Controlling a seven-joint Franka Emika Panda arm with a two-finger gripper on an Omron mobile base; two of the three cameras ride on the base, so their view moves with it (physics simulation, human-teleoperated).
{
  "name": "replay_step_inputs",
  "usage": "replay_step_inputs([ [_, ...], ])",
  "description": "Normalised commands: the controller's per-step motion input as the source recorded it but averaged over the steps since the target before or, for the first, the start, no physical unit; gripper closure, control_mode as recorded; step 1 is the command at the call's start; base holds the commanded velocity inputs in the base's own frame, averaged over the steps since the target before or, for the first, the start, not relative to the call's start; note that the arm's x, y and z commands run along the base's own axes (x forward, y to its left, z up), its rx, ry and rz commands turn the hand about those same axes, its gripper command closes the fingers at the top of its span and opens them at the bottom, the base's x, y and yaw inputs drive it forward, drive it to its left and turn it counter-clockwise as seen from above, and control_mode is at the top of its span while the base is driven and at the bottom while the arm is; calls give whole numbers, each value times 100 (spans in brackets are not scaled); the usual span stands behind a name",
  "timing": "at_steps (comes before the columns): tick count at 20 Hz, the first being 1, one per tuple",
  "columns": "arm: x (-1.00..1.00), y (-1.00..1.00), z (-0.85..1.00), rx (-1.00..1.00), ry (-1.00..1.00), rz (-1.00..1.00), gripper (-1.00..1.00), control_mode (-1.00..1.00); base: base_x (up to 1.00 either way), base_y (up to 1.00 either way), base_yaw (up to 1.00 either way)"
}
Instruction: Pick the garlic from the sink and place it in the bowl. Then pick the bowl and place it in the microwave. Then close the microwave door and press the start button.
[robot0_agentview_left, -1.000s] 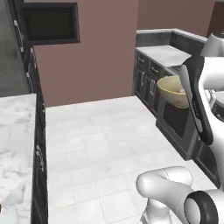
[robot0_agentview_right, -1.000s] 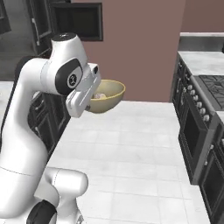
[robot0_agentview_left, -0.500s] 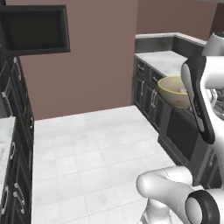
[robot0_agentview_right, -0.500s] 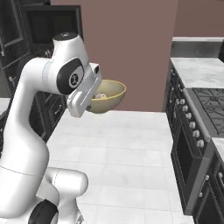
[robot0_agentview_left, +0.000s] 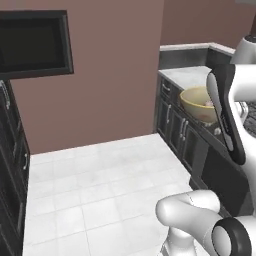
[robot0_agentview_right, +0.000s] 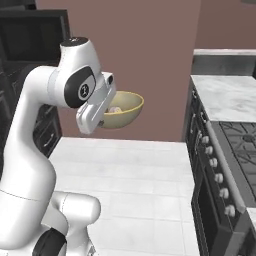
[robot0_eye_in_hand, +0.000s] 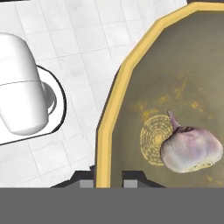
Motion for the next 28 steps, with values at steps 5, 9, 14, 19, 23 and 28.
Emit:
replay_step_inputs([
  [5, 0, 0, 0, 0, 0, 0, 100, 100, 100, -24, 0],
  [9, 0, 0, 0, 0, 0, 0, 100, 100, 100, -25, 0],
  [14, 0, 0, 0, 0, 0, 0, 100, 100, 100, -33, 3],
  [19, 0, 0, 0, 0, 0, 0, 100, 100, 100, -36, 18],
  [23, 0, 0, 0, 0, 0, 0, 100, 100, 100, -25, 31],
  [28, 0, 0, 0, 0, 0, 0, 100, 100, 100, -18, 34],
])
